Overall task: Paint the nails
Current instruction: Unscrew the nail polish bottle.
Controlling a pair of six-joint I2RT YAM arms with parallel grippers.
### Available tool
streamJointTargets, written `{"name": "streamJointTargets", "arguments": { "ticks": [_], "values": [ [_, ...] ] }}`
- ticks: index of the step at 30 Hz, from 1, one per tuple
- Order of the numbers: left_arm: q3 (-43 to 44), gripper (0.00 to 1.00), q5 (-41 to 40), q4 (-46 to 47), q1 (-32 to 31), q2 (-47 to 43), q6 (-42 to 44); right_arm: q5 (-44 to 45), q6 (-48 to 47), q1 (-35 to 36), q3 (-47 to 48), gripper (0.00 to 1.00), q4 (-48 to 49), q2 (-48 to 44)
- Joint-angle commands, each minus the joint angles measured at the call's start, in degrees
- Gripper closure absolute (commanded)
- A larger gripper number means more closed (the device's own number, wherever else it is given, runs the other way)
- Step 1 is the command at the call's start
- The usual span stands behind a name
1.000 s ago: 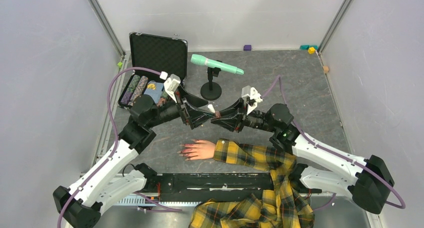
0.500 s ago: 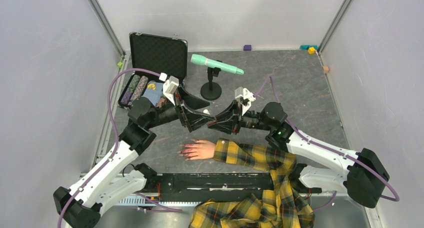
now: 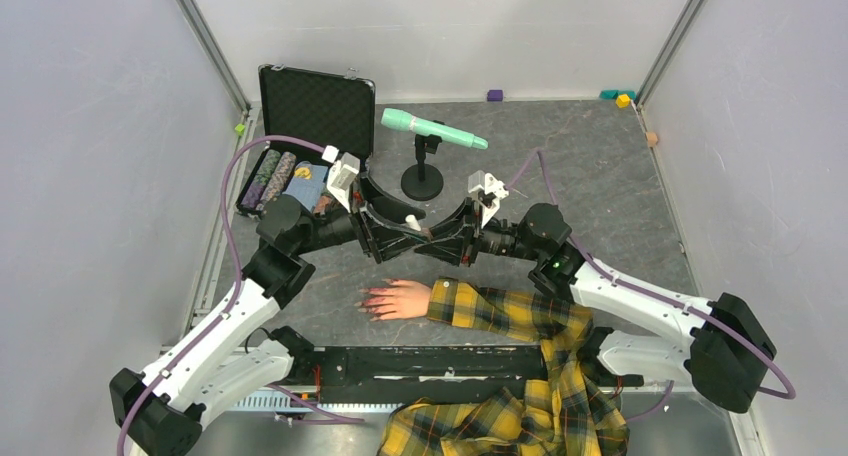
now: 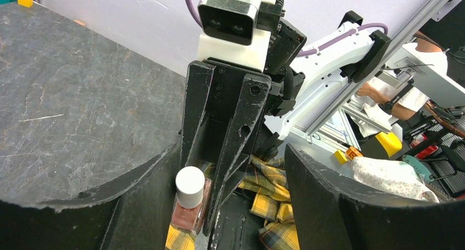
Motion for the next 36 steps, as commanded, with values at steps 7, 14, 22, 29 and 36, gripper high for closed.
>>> {"name": "streamJointTargets", "arguments": {
  "ticks": [7,14,22,29,36],
  "values": [
    [-0.07,0.32,1.45,3.54,-0.26,-0.03,-2.05,3.65,2.91,-0.49,2.68,1.0,2.74,0.87],
    [-0.28,0.33,0.67,3.56,-0.28,-0.76,-1.78,5.21,3.15,-1.29,2.51,1.0,1.32,0.66],
    [-0.34,0.37,0.66,3.55,-0.37,-0.86,-1.69,5.47,3.91,-2.06,1.99,1.0,1.25,0.56],
    [-0.42,0.38,0.57,3.48,-0.31,-1.11,-1.52,5.83,4.57,-3.11,1.53,1.0,1.0,0.54],
    [-0.32,0.43,0.66,3.56,-0.31,-0.96,-1.52,5.61,5.02,-3.58,1.35,1.0,1.29,0.94]
  ]
}}
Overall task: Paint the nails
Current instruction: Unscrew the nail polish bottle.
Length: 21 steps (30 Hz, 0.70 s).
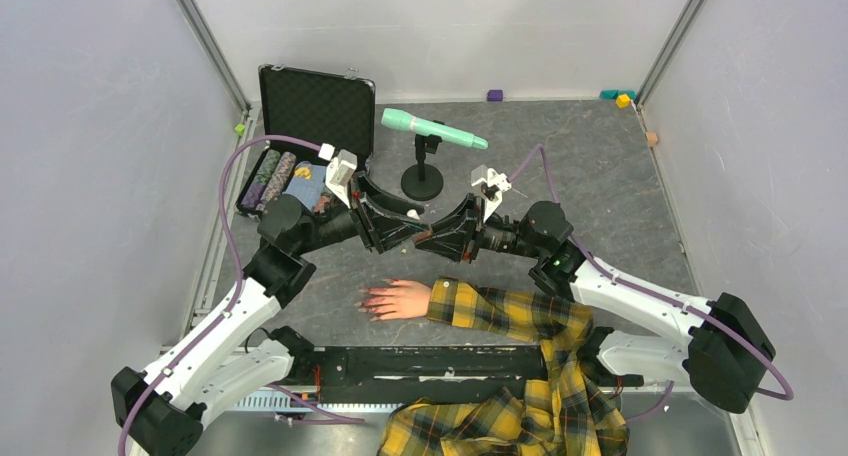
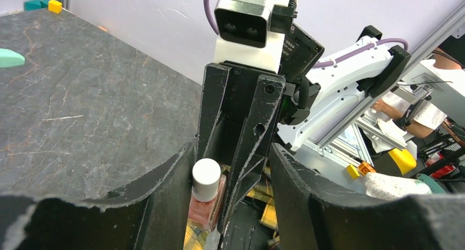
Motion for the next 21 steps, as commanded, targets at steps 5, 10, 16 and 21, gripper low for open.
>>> {"name": "streamJointTargets", "arguments": {
  "ticks": [5,10,16,21],
  "values": [
    [0.12,0.46,4.29,2.77,-0.54,-1.36,-1.52,6.33,0.79,-2.46,0.98,1.0,-0.13,0.56],
    [0.15,0.5,4.35,2.78,-0.57,-1.21,-1.6,6.64,0.98,-2.81,0.87,1.0,-0.41,0.39],
    [0.18,0.54,4.35,2.71,-0.52,-0.94,-1.69,6.71,0.88,-2.86,0.8,1.0,-0.59,0.3],
    [0.5,0.59,4.22,1.66,-0.54,-0.68,-1.17,7.68,0.8,-2.87,0.71,1.0,-1.08,0.1]
  ]
}}
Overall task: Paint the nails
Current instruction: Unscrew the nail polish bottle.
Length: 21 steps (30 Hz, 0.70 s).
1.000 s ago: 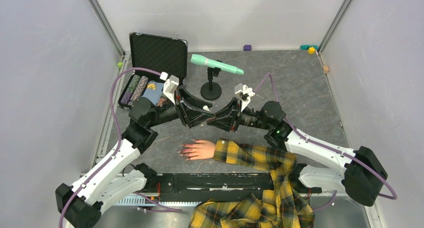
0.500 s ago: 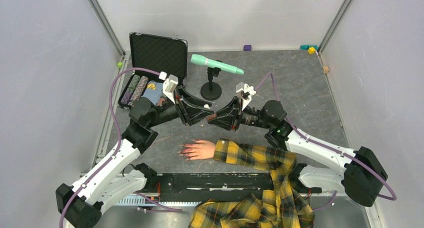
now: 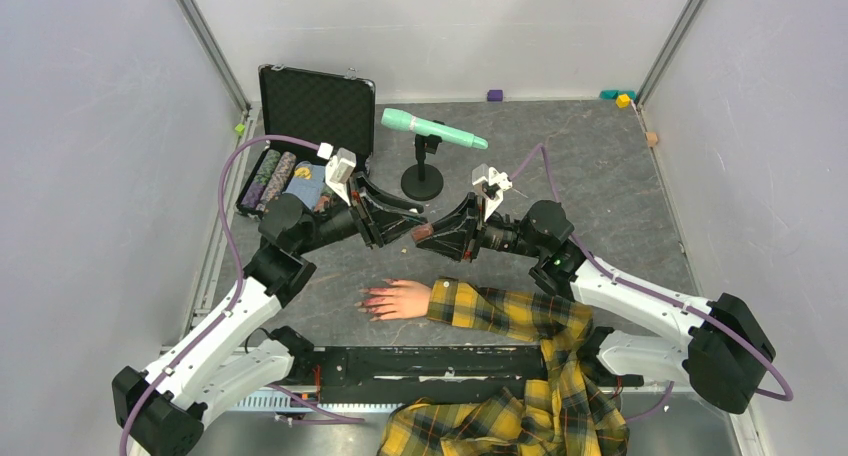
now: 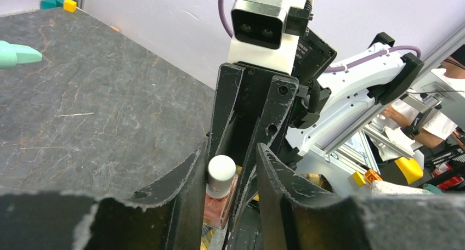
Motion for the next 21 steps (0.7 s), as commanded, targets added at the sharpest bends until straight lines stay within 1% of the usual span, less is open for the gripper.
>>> {"name": "streamJointTargets", "arguments": {
  "ticks": [1,3,8,13,15,18,21],
  "values": [
    [0.83,0.61,5.63,1.6,-1.03,-0.84,-1.13,8.0,0.29,-2.32,0.74,1.0,-1.12,0.03],
    [0.94,0.63,5.21,0.94,-1.01,-0.75,-0.9,8.51,0.0,-2.32,0.71,1.0,-1.55,-0.11],
    [1.68,0.72,4.08,-1.27,-1.03,-0.19,-0.06,12.13,-2.99,-2.25,1.58,1.0,-6.14,-1.1],
    [1.9,0.83,3.77,-2.06,-1.01,0.63,-0.02,15.62,-5.11,-2.03,1.98,1.0,-9.56,-1.94],
    [2.08,0.86,3.39,-2.6,-1.01,0.84,-0.03,17.81,-6.14,-1.64,2.28,1.0,-10.79,-1.99],
    [2.18,0.9,1.93,-3.74,-1.06,1.12,0.15,22.28,-8.38,-0.05,2.54,1.0,-11.68,-2.06],
    [3.68,0.98,-1.91,-9.42,-1.01,2.2,1.82,31.51,-11.65,3.4,3.28,1.0,-13.86,-2.49]
  ]
}}
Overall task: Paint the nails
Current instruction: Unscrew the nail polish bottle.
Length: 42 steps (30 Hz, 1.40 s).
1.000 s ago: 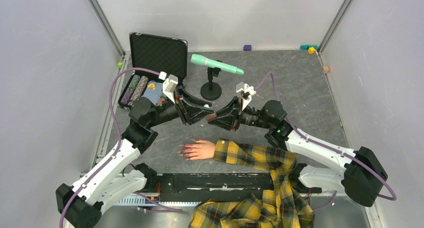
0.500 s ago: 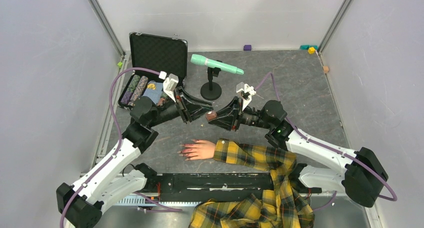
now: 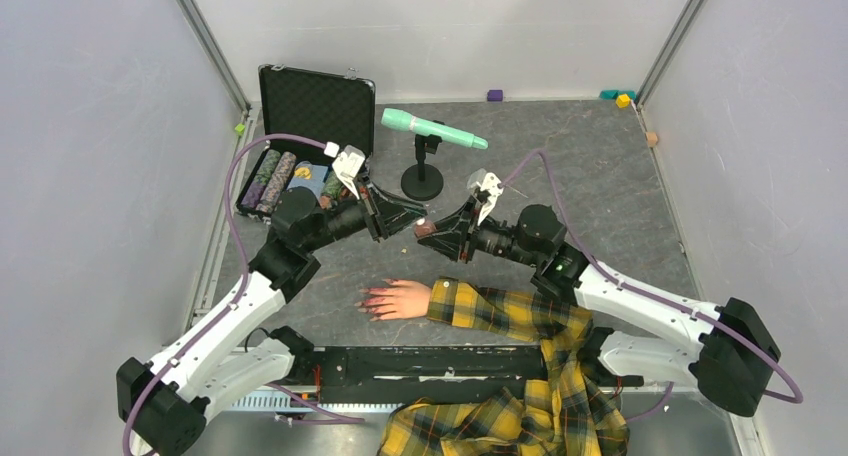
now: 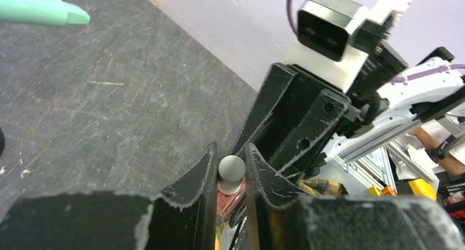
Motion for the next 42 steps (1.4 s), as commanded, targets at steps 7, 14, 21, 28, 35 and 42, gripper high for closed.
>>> {"name": "streamJointTargets", "arguments": {
  "ticks": [7,14,21,28,35,42],
  "values": [
    [5.28,0.98,-0.42,-10.27,-1.18,2.23,1.53,45.3,-11.48,10.87,5.28,1.0,-5.21,0.51],
    [6.56,0.98,-2.7,-13.88,-1.17,5.17,1.28,61.06,-16.5,18.0,8.35,1.0,-3.01,4.63],
    [7.34,0.98,-2.34,-16.39,-0.96,7.09,0.82,64.4,-20.48,21.83,8.68,1.0,1.13,6.9],
    [7.87,0.57,-2.43,-17.17,-0.54,6.85,1.22,63.77,-21.13,21.97,7.85,1.0,0.72,6.12],
    [7.29,0.0,-3.42,-15.94,-0.09,3.14,2.74,62.64,-21.27,21.97,6.67,1.0,-0.22,4.1],
    [4.78,0.0,-4.38,-11.08,-0.07,-2.54,3.62,60.71,-20.36,20.77,6.52,1.0,-2.79,2.47]
  ]
}}
